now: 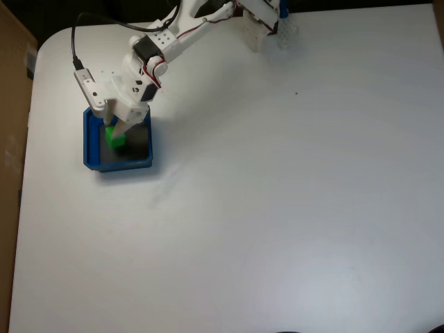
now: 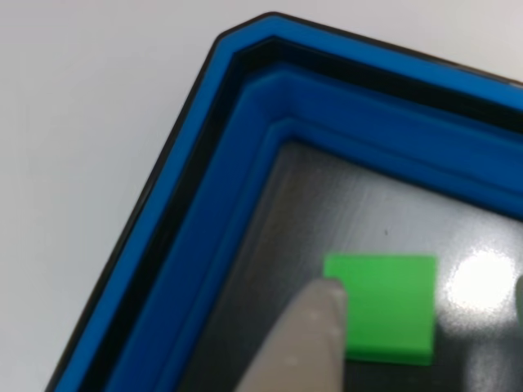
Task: Pick up green cube and drop it in the blue box
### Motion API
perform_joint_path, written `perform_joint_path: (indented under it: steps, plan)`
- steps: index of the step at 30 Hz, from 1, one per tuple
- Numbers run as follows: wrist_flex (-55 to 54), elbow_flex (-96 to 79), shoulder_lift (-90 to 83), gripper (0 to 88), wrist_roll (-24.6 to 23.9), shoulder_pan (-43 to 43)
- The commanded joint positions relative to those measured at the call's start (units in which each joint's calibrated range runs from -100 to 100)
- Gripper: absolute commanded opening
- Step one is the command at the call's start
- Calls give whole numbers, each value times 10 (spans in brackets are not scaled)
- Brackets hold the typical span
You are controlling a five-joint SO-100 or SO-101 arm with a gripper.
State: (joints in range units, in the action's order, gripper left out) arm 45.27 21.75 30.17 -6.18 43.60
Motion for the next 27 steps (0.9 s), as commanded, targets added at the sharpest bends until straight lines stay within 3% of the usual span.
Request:
perform_joint_path:
  steps: [1,17,27]
  plan:
    - [-13,32,-10,211,-1,5]
    - [-7,17,-23,211,0,7]
    - [-7,-174,-187,207,1,7]
